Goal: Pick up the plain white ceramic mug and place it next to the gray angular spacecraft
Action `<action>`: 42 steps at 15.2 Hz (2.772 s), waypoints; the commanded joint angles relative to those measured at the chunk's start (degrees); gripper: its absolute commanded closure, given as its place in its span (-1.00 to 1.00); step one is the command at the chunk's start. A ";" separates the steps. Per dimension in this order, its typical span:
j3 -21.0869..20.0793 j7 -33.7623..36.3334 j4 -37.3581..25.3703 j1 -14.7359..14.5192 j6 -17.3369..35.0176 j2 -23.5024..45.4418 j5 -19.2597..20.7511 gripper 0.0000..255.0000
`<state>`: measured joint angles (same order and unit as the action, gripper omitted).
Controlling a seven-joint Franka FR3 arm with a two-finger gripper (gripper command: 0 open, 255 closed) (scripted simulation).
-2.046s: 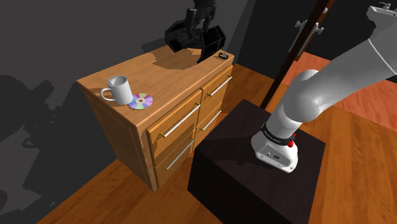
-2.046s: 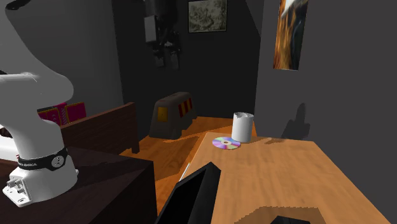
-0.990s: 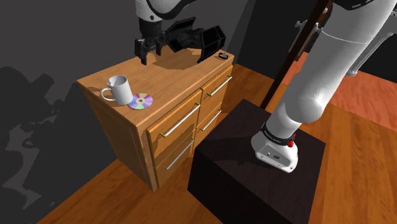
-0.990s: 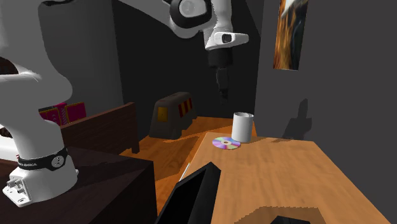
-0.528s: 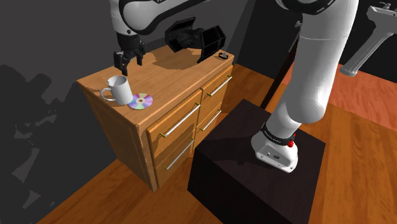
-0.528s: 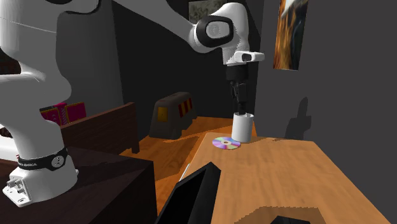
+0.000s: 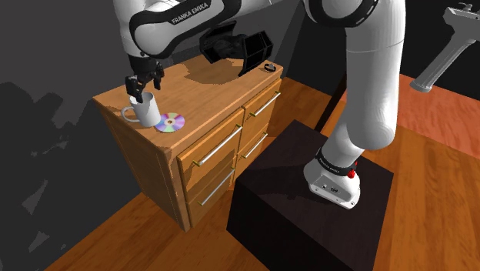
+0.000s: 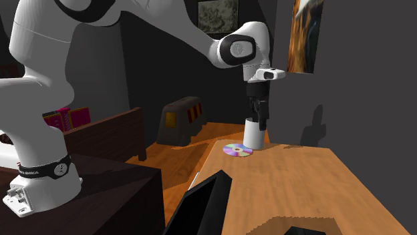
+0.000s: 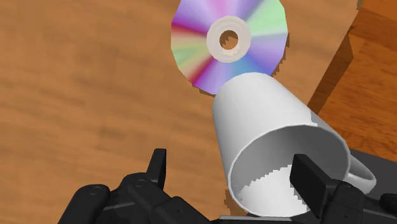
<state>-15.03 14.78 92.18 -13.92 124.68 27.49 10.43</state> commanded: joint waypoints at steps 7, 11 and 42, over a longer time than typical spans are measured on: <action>0.27 0.30 0.76 -0.12 2.11 1.36 0.48 -1.00; 0.27 0.30 0.75 -0.12 2.10 1.36 0.48 1.00; -0.78 -1.46 -9.24 -0.01 -12.46 -3.41 -1.57 1.00</action>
<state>-15.78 13.40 83.20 -13.96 112.73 24.33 8.94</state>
